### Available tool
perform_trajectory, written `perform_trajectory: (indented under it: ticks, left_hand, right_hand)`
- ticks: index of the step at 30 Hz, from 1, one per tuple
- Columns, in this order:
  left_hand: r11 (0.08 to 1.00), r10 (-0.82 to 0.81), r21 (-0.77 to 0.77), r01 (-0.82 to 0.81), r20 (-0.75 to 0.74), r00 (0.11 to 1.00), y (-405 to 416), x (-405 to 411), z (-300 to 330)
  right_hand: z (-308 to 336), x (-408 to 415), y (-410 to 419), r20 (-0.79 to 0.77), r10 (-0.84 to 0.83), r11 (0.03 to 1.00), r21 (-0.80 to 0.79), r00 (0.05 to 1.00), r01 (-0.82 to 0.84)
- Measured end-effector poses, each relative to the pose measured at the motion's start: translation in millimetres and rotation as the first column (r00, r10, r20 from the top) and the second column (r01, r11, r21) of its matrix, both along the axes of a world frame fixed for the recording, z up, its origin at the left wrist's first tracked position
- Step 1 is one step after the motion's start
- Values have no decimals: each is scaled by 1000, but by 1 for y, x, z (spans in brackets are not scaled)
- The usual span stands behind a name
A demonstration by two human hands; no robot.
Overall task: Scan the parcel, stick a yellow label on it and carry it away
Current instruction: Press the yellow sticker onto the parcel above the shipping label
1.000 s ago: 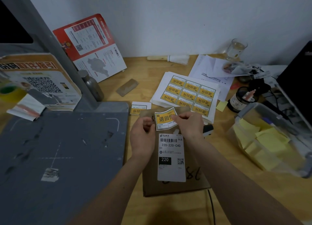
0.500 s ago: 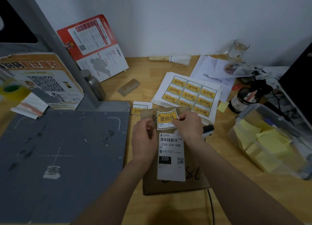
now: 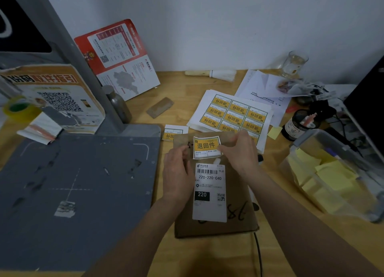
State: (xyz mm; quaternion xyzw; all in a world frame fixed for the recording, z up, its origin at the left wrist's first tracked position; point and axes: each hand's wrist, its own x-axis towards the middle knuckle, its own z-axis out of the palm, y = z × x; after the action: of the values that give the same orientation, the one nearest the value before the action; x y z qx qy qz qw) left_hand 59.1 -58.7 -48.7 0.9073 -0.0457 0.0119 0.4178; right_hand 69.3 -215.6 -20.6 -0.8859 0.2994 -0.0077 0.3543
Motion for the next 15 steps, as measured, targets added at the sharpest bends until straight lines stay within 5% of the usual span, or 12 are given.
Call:
perform_trajectory:
  ticks: [4,10,15]
  left_hand:
    - [951,-231,259,169,231,945,-8,-14,1]
    - [661,-466,666,345,4,885,-7,-13,-18]
    - [623,-395,698,352,-107,912,-2,-8,-13]
  right_hand:
    - [-6,-22,14,190,174,981,-124,966,-152]
    - [-28,-48,21,293,468,847,-419,834,-328]
    - [-34,-53,15,319,486,827,-468,814,-311]
